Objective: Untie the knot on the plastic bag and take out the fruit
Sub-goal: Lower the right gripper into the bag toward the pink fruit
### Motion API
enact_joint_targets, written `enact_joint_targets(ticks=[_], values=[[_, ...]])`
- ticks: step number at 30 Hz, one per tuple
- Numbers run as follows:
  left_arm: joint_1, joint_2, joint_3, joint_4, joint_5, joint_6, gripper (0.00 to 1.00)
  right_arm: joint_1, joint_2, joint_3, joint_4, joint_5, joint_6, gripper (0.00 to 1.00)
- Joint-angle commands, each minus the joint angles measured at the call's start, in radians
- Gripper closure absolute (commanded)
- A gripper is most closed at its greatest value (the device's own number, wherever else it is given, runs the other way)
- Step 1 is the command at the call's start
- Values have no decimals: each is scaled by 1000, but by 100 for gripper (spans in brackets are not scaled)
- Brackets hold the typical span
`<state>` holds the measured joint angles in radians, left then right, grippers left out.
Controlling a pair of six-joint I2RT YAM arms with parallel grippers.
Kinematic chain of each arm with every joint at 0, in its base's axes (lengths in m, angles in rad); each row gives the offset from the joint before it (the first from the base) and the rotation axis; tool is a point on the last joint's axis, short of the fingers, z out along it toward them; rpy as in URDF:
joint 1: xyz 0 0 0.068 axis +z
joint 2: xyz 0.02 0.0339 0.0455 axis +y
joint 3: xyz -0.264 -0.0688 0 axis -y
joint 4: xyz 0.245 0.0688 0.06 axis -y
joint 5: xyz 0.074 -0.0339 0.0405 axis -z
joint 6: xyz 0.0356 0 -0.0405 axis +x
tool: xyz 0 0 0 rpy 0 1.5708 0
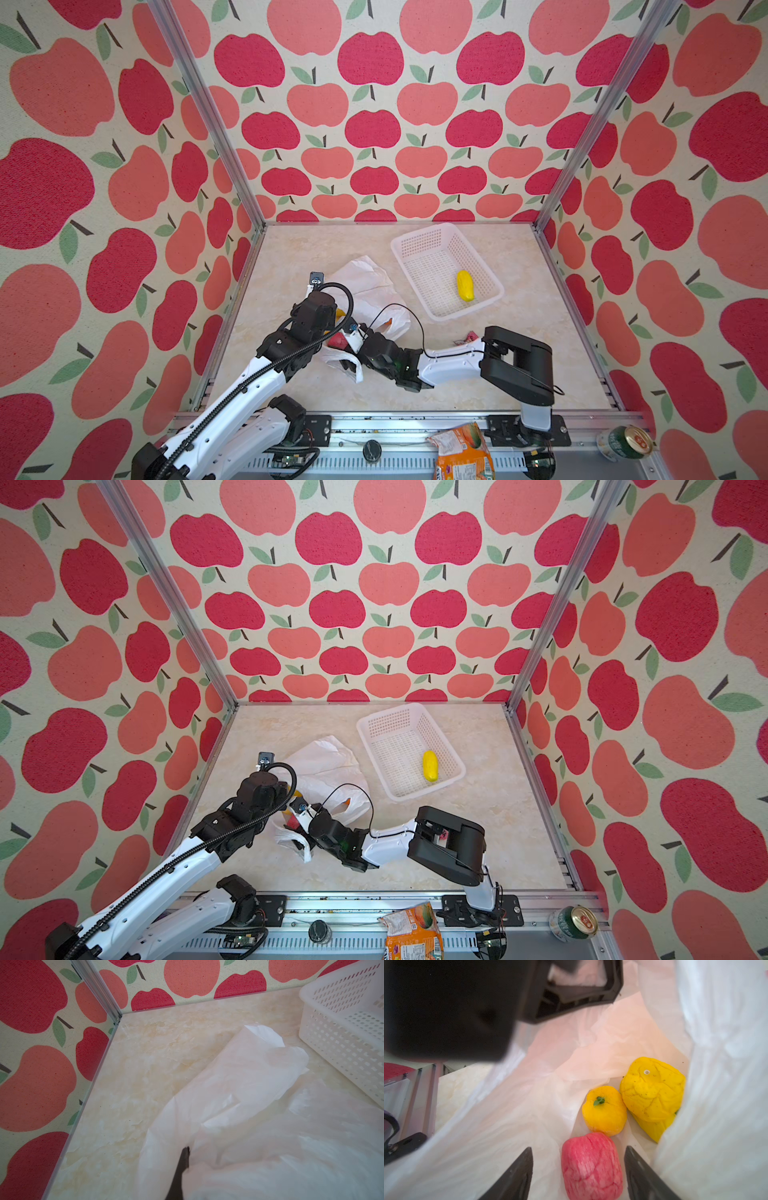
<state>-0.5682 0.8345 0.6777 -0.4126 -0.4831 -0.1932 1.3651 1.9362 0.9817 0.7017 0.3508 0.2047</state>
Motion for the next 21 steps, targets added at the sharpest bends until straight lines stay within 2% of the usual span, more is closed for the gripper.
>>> enact_joint_targets(ticks=[1,5,9,13,16,21], values=[[-38,-37,7,37,106,-11,100,-12,34,-50,-18,56,-20,33],[-35,-56,2,35,100,-13,100,34,66,-9,-24,39,-88,36],[-35,-79,-4,35,99,-15,100,52,111,62,-62,-32,-68,37],[-36,-96,-10,38,107,-15,100,52,166,172,-173,-70,-40,23],[-35,-103,-12,37,110,-15,100,52,225,299,-335,-29,-23,13],[-34,-102,-11,38,114,-15,100,50,282,431,-526,85,-11,1]])
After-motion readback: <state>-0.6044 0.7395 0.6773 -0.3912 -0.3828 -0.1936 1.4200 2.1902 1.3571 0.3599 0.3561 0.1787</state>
